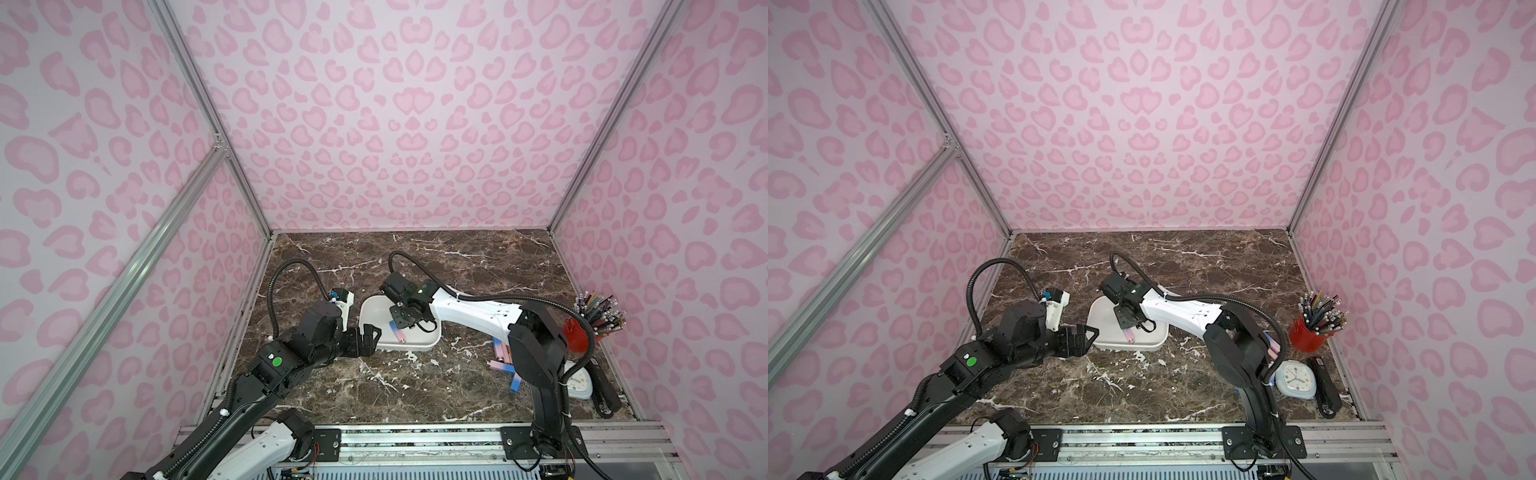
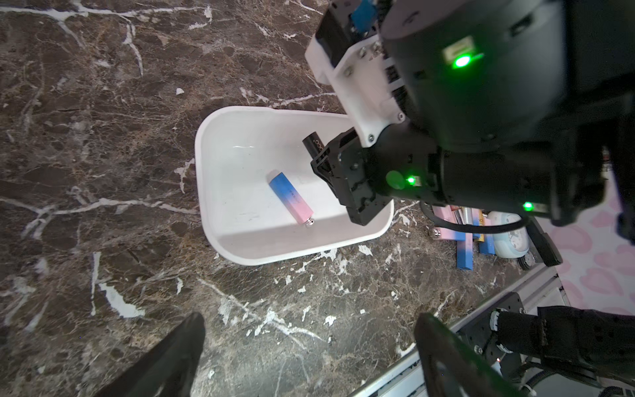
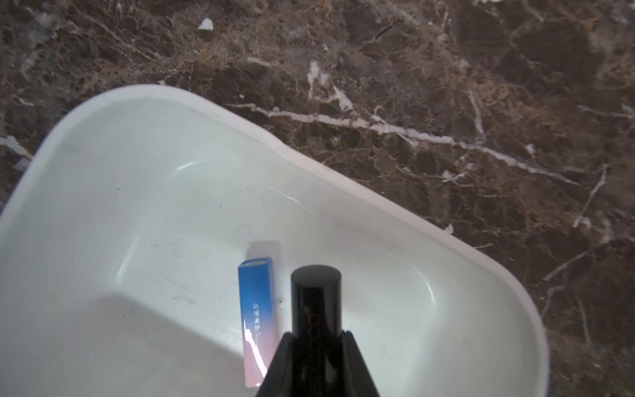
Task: Put the lipstick into the storage box
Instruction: Place the lipstick in the storage box.
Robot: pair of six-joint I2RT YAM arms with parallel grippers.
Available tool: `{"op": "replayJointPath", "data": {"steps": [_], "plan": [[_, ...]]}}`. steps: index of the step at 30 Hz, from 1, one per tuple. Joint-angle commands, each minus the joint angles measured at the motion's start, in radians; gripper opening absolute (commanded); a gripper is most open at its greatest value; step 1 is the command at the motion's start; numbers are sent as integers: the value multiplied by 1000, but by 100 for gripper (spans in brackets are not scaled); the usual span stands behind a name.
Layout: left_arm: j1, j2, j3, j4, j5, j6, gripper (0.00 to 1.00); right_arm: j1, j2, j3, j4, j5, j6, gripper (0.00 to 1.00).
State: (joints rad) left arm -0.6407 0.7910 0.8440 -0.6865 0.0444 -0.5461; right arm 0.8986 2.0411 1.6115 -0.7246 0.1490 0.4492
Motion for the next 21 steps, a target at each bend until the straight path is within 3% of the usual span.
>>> {"op": "replayJointPath", "data": {"steps": [1,11,16,21], "plan": [[4,-20,-4,-34,-24,12,98,6,38,19,1,-17,-5,23],[7,-22,-1,-43,-32,17,98,4,6,-13,21,-21,-19,43],[7,8,7,-15,-6,18,97,-55,-155,-156,18,40,-19,44],[7,50,7,41,7,13,98,-203,-359,-367,-2,110,-12,43]]}}
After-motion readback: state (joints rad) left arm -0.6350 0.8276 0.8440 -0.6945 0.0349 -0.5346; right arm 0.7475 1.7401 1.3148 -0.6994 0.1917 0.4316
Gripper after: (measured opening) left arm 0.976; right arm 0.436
